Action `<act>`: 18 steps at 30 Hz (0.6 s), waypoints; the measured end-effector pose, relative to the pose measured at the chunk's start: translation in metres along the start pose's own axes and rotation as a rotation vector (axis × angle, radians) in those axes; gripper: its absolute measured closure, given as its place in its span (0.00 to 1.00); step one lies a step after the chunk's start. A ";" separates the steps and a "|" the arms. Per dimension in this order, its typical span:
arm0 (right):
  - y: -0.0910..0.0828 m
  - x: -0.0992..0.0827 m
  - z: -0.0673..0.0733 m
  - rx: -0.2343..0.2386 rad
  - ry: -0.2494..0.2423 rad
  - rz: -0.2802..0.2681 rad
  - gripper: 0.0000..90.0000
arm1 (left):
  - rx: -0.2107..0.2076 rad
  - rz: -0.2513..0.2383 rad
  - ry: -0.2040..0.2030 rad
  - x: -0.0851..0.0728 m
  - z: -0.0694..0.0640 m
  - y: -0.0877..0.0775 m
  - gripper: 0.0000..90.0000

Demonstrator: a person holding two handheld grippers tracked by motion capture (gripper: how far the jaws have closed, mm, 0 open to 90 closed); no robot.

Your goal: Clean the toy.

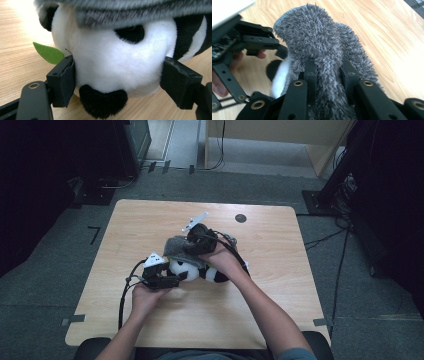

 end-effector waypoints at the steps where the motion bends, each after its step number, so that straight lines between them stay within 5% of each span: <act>1: -0.001 -0.001 -0.003 -0.005 0.009 0.002 0.80 | 0.000 0.000 -0.001 0.000 0.000 0.000 0.23; 11: -0.018 -0.022 -0.034 -0.086 0.059 0.022 0.81 | -0.003 -0.005 0.002 0.000 0.000 0.000 0.22; 18: -0.029 -0.029 -0.043 -0.102 0.092 -0.002 0.81 | -0.005 -0.007 -0.001 0.000 0.000 0.000 0.22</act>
Point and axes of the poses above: each handheld gripper's, and its own axes: y roughly forward along the jaws, x roughly out of its top, z roughly to its left, the point moved 3 cm from there along y, roughly forward along the jaws, and after that the axes turned 4 degrees about z, right-handed, at the moved point
